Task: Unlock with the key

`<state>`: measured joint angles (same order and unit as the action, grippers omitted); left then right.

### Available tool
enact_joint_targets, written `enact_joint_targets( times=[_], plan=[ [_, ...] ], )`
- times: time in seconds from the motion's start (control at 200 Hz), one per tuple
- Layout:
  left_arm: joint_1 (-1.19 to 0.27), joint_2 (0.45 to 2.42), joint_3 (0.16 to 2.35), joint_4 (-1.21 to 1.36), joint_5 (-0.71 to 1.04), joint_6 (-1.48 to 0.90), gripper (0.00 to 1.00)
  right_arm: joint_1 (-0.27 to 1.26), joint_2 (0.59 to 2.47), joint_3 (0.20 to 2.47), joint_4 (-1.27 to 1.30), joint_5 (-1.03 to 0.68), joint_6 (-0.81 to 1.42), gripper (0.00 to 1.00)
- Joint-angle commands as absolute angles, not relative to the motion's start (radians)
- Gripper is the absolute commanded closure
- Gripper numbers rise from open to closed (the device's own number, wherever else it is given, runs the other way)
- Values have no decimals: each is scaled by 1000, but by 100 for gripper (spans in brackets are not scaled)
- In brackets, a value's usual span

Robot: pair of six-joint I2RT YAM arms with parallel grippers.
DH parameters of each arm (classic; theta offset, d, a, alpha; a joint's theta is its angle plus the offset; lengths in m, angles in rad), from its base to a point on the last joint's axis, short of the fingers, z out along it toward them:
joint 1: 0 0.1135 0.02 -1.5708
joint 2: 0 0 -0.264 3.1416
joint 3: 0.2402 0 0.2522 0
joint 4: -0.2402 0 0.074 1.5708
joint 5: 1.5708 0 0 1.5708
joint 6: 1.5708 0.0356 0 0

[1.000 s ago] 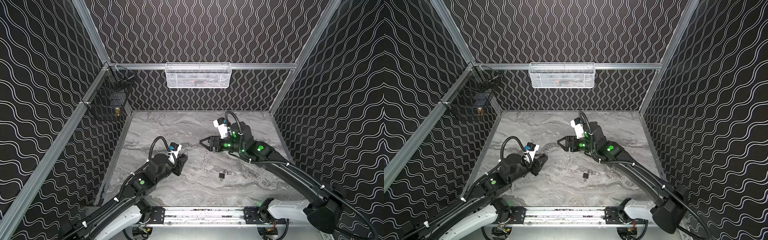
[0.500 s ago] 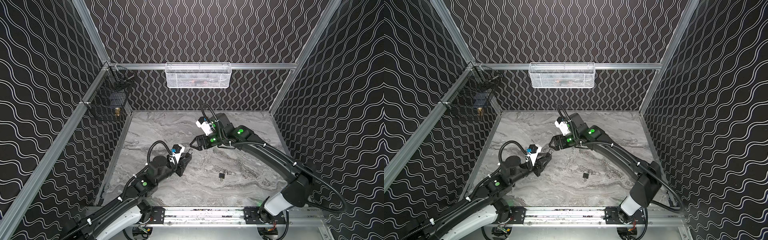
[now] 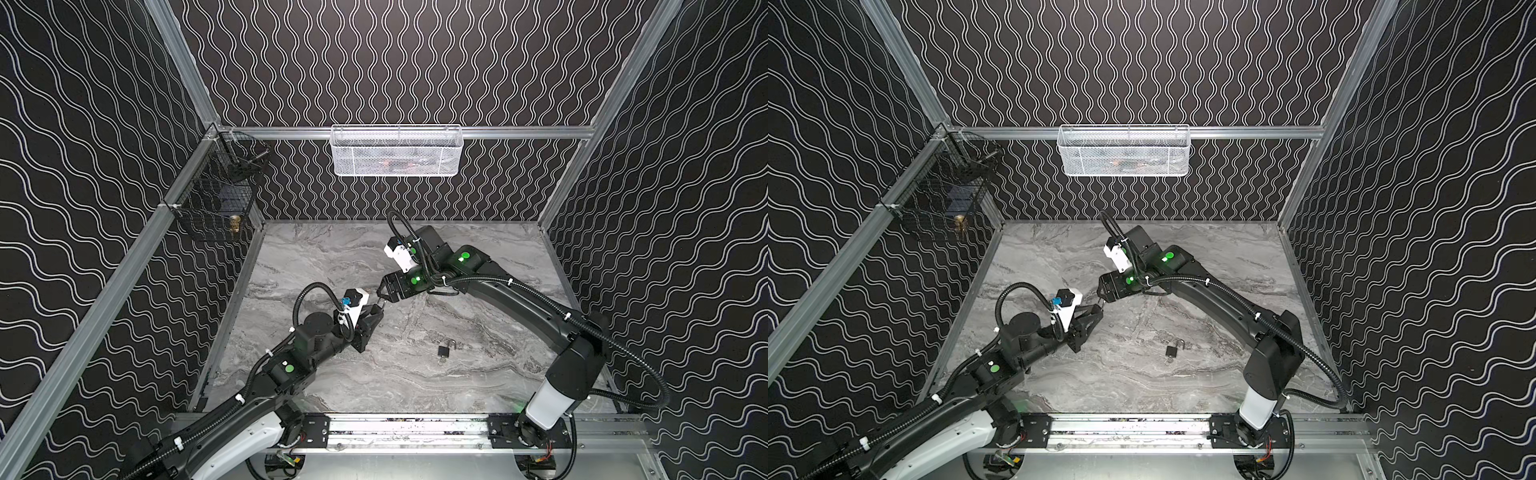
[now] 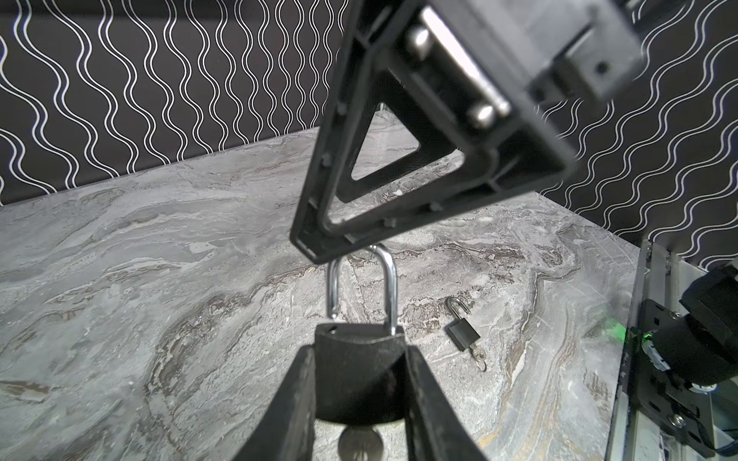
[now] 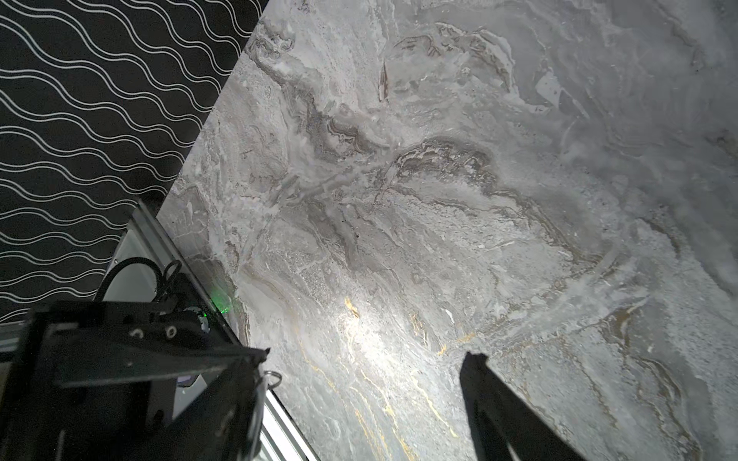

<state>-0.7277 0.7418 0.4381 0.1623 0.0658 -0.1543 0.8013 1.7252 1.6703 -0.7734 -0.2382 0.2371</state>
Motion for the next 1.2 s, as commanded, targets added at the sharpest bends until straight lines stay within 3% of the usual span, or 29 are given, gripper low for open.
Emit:
enact_joint_targets(
  times=[0.0,0.315,0.786,1.196],
  plan=[
    [-727,734,436,215,61,-132,100,801,1729,1676,-819,-215,198,17],
    [-727,733,427,236,37,-144,100,787,1709,1650,-867,-186,171,16],
    [-727,791,446,228,33,-184,100,706,1509,1380,-625,-286,286,15],
    [-729,813,443,284,59,-210,100,698,1571,1348,-540,-391,278,15]
  ],
)
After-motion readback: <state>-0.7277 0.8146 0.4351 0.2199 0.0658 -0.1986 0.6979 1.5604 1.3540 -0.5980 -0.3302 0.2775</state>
